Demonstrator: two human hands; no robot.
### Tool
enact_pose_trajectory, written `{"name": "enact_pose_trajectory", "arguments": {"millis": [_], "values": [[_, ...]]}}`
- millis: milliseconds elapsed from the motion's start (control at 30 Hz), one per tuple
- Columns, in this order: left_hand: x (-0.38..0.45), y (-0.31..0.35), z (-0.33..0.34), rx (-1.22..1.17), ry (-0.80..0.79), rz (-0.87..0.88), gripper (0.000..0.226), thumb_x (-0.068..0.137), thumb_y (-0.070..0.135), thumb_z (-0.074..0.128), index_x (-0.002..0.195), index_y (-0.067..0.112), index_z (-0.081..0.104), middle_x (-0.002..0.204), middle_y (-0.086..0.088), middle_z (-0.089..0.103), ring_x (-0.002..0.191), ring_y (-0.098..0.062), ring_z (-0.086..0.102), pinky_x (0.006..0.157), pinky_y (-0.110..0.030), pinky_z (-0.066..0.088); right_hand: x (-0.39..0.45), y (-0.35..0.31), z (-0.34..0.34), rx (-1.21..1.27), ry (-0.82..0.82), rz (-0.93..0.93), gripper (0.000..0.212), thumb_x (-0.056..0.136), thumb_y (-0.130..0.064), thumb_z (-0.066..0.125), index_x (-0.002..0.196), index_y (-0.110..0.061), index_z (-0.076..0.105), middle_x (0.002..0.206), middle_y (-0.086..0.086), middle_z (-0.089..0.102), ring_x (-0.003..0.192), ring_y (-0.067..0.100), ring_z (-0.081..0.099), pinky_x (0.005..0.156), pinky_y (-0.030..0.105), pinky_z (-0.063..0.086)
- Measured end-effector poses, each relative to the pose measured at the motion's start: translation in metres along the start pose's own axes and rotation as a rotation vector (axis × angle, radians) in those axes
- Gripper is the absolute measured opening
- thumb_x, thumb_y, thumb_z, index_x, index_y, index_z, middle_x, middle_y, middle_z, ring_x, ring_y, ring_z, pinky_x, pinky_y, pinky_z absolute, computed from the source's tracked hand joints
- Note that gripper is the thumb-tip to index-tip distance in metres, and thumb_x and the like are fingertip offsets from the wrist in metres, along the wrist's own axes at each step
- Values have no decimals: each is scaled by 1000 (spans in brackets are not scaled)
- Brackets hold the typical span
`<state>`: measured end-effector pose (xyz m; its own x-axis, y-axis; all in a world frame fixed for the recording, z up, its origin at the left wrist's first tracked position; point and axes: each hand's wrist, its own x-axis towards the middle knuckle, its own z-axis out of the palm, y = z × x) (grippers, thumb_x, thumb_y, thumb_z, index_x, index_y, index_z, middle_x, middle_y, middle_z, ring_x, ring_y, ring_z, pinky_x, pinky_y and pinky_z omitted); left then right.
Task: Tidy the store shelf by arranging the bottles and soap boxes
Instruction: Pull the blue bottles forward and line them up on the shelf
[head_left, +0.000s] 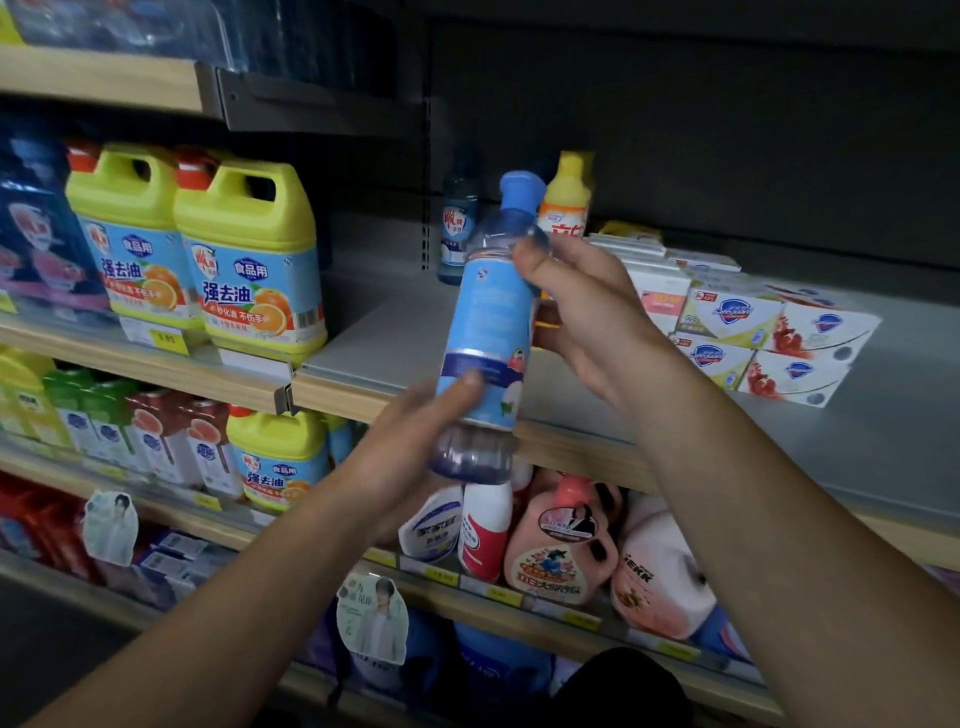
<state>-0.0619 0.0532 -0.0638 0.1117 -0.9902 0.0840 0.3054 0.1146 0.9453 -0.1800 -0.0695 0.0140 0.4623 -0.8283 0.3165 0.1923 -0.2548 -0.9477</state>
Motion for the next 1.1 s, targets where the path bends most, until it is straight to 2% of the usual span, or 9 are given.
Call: {"name": "enact_pose_trajectory", "arguments": {"millis": [100, 200, 300, 400, 633, 833, 967, 1033, 1100], "values": [[7, -3, 6, 596, 362, 315, 39, 74, 50, 75, 106, 34, 60, 95, 11, 69, 78, -2, 69, 59, -26, 58, 1, -1, 12, -282, 212, -113, 44, 69, -53, 74, 105, -30, 61, 100, -4, 70, 89, 16, 69, 69, 35, 56], [10, -7, 9, 689, 411, 372, 31, 81, 45, 69, 107, 33, 56, 88, 12, 68, 74, -1, 67, 59, -26, 58, 1, 2, 16, -343, 243, -134, 43, 69, -58, 72, 101, -34, 56, 98, -8, 67, 83, 7, 68, 66, 29, 54], [4, -2, 9, 240, 262, 154, 26, 82, 41, 69, 106, 32, 66, 91, 3, 74, 81, -16, 72, 70, -37, 61, 6, -3, 8, -188, 85, 22, 34, 80, -57, 62, 101, -30, 63, 97, -5, 73, 85, 15, 73, 71, 37, 60], [-1, 6, 8, -215, 70, -131, 60, 72, 47, 64, 119, 10, 60, 93, -14, 72, 79, -27, 71, 71, -41, 58, 10, 1, 2, -35, -56, 212, 22, 95, -43, 57, 105, -24, 64, 90, -1, 76, 78, 23, 75, 65, 37, 59], [-3, 30, 14, -475, 2, -337, 54, 74, 41, 64, 110, 1, 63, 87, -19, 69, 68, -29, 69, 61, -38, 59, 13, 23, 8, -44, 41, 420, 29, 92, -46, 60, 102, -18, 62, 78, 7, 75, 64, 21, 74, 52, 32, 55], [5, 22, 3, 31, 22, -76, 42, 83, 46, 59, 109, 13, 63, 93, -11, 75, 81, -26, 72, 65, -34, 59, 17, 15, 17, -14, -44, 197, 30, 84, -39, 72, 106, -20, 64, 90, 3, 77, 83, 19, 75, 69, 39, 60], [24, 21, -17, 401, 58, 223, 19, 93, 35, 54, 109, 27, 60, 98, 5, 74, 91, -11, 71, 70, -21, 55, 19, 8, 24, -139, 154, -158, 44, 72, -39, 77, 110, -31, 58, 98, -10, 73, 88, 8, 72, 77, 35, 60], [39, 22, -31, 591, 109, 323, 21, 98, 26, 52, 118, 23, 58, 104, 8, 71, 97, -7, 68, 75, -17, 54, 21, 11, 28, -220, 209, -262, 53, 73, -39, 77, 120, -33, 53, 105, -15, 68, 94, 3, 69, 83, 34, 59], [54, 20, -47, 811, 202, 376, 32, 98, 25, 54, 129, 18, 55, 115, 5, 67, 105, -7, 64, 84, -20, 52, 24, 16, 31, -301, 212, -359, 61, 76, -32, 77, 129, -29, 47, 109, -22, 63, 99, -6, 63, 85, 20, 55]]}}
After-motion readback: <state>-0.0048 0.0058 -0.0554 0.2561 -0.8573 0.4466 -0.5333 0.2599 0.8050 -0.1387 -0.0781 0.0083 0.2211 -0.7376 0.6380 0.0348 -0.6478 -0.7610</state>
